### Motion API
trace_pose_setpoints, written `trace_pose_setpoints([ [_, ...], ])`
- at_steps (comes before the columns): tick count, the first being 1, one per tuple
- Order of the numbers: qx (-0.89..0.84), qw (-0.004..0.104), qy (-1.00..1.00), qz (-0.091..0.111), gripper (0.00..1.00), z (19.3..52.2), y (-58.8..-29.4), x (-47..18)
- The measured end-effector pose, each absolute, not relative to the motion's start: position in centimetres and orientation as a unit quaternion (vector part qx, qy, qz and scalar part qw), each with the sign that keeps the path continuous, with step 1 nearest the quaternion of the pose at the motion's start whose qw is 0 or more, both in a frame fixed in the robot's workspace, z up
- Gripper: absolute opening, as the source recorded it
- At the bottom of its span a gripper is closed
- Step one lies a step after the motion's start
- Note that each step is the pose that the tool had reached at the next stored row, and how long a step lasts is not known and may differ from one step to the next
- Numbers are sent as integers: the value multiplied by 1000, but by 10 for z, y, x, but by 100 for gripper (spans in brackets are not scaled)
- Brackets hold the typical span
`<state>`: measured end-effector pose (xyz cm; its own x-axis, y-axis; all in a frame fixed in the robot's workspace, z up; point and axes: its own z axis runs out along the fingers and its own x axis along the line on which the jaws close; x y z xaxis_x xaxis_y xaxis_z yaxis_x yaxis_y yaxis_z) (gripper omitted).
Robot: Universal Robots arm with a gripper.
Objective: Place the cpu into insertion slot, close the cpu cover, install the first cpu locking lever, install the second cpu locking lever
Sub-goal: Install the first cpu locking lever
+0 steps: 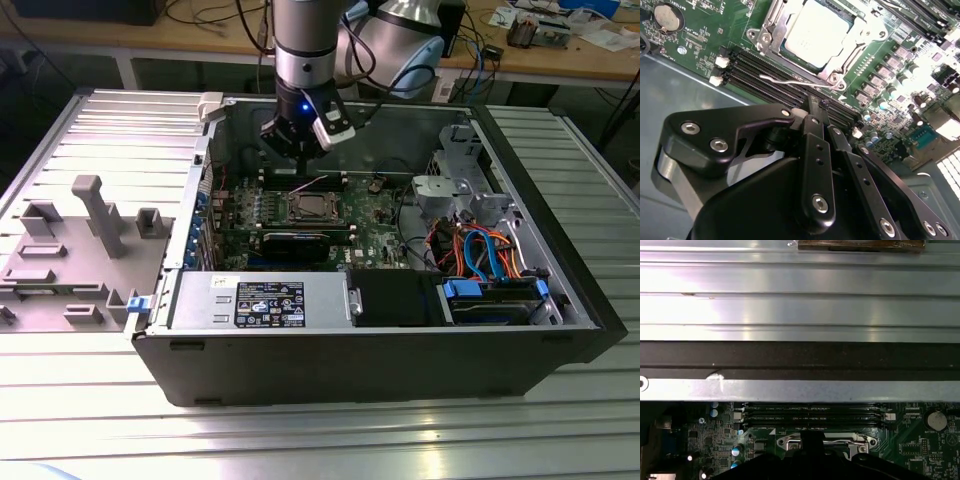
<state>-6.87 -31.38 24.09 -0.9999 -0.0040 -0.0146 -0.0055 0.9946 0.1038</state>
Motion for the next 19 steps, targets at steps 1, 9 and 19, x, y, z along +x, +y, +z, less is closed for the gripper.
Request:
trace_pose_setpoints([
  [1, -2, 7, 999, 52, 11, 240, -314, -68],
  [9, -2, 7, 999, 52, 11, 239, -314, -67],
  [19, -2, 7, 999, 52, 11, 234, -314, -59],
])
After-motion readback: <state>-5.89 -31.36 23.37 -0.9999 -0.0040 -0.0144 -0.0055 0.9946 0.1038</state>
